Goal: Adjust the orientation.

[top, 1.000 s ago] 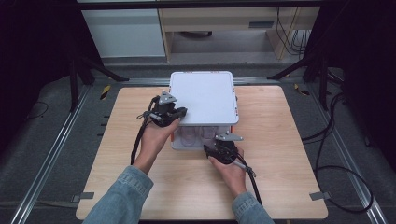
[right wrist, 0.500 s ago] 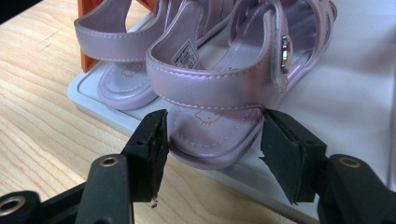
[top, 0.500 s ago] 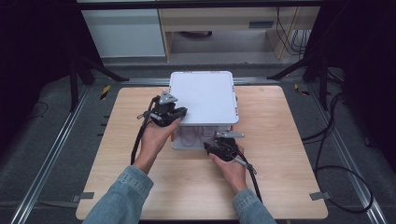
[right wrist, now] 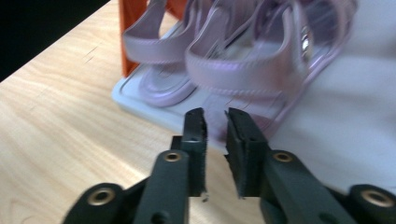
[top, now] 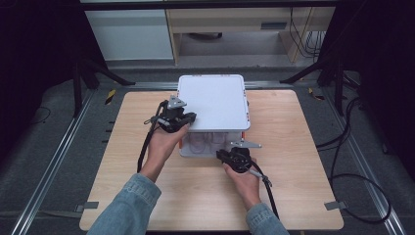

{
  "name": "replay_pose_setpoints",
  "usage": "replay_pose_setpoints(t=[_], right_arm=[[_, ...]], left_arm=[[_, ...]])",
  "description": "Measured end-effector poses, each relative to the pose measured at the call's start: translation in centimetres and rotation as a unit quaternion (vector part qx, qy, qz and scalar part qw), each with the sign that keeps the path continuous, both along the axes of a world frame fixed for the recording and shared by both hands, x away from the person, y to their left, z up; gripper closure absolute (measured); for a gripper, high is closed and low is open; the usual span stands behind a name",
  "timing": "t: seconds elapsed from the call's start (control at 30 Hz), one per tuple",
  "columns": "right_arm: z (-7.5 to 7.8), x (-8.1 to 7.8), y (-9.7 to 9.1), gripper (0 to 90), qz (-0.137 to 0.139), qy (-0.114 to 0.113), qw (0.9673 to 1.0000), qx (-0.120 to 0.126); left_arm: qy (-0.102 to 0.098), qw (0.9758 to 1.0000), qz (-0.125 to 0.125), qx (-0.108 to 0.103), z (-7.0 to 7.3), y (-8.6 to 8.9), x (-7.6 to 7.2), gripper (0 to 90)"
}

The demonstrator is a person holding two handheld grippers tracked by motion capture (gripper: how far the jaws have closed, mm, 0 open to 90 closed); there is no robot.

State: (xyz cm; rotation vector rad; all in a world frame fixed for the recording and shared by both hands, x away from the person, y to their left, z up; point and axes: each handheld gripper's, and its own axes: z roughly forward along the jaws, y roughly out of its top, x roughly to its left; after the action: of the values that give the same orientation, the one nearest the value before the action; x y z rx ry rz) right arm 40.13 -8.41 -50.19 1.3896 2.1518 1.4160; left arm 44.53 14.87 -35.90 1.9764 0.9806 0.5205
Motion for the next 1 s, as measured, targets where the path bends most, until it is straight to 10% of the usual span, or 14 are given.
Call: replay_pose_setpoints(t=[1.0], right_arm=[[-1.0,1.4,-0.1,89.8,-0.032,0.036,0.9988,0.007]], left_arm=[[-0.001,1.0,-0.002,-0.001,0.0,0.0,0.1,84.5]])
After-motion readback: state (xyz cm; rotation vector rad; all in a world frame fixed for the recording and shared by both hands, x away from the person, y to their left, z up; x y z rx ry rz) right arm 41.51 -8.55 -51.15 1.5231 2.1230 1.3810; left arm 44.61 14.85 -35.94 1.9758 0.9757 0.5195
